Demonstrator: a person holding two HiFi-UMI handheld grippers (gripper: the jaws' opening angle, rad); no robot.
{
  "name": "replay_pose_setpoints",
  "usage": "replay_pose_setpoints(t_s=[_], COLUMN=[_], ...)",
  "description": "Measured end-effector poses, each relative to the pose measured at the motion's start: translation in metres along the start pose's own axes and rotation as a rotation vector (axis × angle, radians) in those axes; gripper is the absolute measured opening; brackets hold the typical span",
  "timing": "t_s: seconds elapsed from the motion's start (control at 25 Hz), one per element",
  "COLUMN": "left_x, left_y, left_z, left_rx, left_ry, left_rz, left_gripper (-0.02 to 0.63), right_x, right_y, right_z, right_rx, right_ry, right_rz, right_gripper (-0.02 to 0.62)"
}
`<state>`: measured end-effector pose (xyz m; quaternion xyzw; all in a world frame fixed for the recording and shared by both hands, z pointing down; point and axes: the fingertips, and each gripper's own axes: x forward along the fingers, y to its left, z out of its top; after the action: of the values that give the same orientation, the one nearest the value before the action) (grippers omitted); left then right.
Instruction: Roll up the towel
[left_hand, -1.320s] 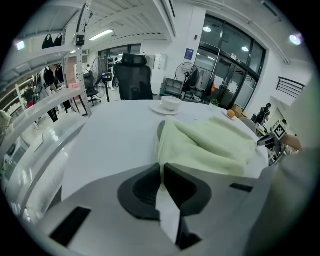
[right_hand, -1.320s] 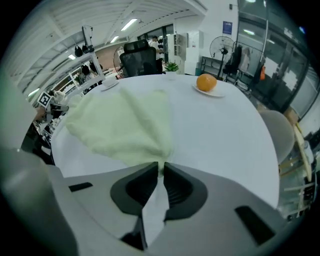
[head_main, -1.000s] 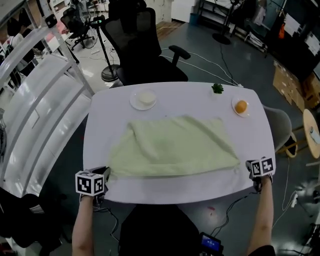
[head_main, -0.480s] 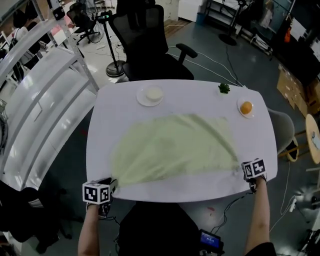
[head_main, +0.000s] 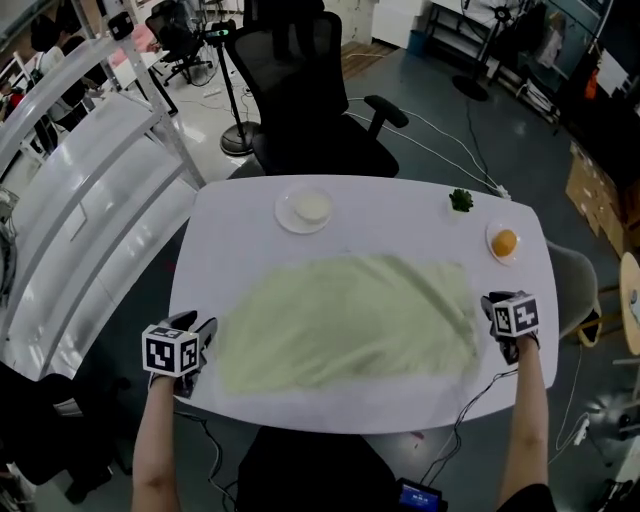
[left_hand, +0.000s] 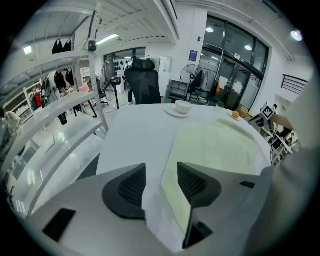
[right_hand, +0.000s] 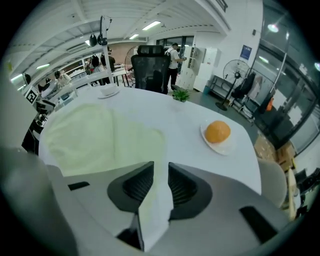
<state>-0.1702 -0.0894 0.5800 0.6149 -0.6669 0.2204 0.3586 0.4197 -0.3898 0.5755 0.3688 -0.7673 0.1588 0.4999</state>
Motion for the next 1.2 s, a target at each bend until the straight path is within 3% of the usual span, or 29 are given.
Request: replay_pose_setpoints(t_s=[0.2, 0.44, 0.56, 0.64, 0.68, 0.8, 0.96, 1.08, 1.2], left_x=[0.059, 0.101, 0.11, 0.111, 0.108, 0.091, 0.066, 0.053, 0.051], left_y=[-0.018, -0.048, -0.057, -0.064, -0.068, -0.088, -0.134, -0.183, -0.233], left_z=[0.04, 0.035, 0.027, 0.03, 0.034, 0.053, 0.064, 0.046, 0.004], left_rx=[0.01, 0.031, 0.09, 0.118, 0.142, 0.258, 0.466, 0.609, 0.685], left_ry=[0.014, 0.121, 0.166, 0.152, 0.129, 0.024, -0.101, -0.127, -0.053], left_rz=[-0.054, -0.105, -0.09, -0.065, -0.051, -0.026, -0.021, -0.084, -0.216], left_gripper=[0.232, 0.224, 0.13, 0.058, 0.043, 0.034, 0.032, 0.034, 0.039], right_x=[0.034, 0.08, 0.097, 0.101, 0.1, 0.092, 0.08, 0.079, 0.085], right_y=[0.005, 0.01, 0.011, 0.017, 0.019, 0.018, -0.011, -0.032, -0.041], right_z=[0.05, 0.081, 0.08, 0.078, 0.079, 0.082, 0.093, 0.1, 0.097], right_rx=[0.005, -0.043, -0.079, -0.093, -0.106, -0.18, -0.153, -0.092, -0.064], right_ry=[-0.04, -0.012, 0.033, 0.043, 0.043, 0.038, -0.004, -0.042, -0.031], right_rz=[0.07, 0.11, 0.099, 0.125, 0.139, 0.138, 0.055, -0.02, -0.068], right_gripper=[0.14, 0.152, 0.151, 0.088, 0.052, 0.041, 0.04, 0.041, 0.041])
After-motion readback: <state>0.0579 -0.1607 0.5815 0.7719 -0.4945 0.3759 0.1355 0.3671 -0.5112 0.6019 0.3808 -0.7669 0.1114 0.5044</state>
